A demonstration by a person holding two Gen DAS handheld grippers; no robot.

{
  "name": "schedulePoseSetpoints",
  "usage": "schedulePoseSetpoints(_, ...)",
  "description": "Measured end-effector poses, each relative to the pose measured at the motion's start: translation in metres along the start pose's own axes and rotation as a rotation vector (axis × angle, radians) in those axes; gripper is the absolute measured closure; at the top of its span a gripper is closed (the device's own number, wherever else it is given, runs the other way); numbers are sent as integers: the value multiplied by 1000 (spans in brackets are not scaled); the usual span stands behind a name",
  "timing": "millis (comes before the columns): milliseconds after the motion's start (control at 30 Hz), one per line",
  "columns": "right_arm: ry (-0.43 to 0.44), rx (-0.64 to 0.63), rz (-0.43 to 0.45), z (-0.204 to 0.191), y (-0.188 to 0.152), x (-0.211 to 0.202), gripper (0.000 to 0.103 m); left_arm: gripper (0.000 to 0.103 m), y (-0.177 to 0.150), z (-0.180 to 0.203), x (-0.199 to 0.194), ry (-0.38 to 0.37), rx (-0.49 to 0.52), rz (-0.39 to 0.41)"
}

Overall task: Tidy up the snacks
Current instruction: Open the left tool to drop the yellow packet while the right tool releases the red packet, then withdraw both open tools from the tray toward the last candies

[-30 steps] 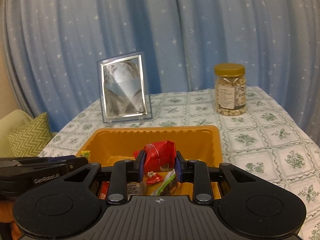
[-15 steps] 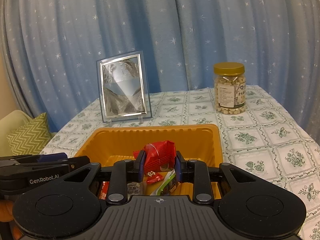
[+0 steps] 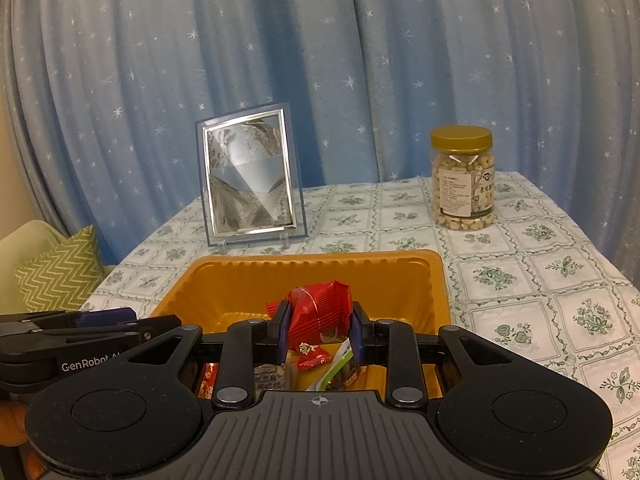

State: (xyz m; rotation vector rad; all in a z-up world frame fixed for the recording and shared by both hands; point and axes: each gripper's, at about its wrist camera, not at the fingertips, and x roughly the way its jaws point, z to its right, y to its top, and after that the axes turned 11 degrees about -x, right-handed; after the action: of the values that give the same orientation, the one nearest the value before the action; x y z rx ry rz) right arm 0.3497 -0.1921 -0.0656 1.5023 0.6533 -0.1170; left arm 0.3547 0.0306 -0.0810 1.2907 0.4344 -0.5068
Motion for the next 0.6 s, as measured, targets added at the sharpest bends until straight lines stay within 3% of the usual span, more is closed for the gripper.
schedulePoseSetpoints(300,40,0,9,-3,1,1,70,52,0,-2,0,6,0,0)
schedulePoseSetpoints(333,39,-1,12,-4,1,1,64,52,0,-3,-1,8,-1,0)
schedulePoseSetpoints(400,15,16,31,-1,1,-1,27,51,0,-4,-1,8,-1,1)
schedulePoseSetpoints(600,-10,55,54,10,3,-5,24,51,1,-5,-1,8,-4,0)
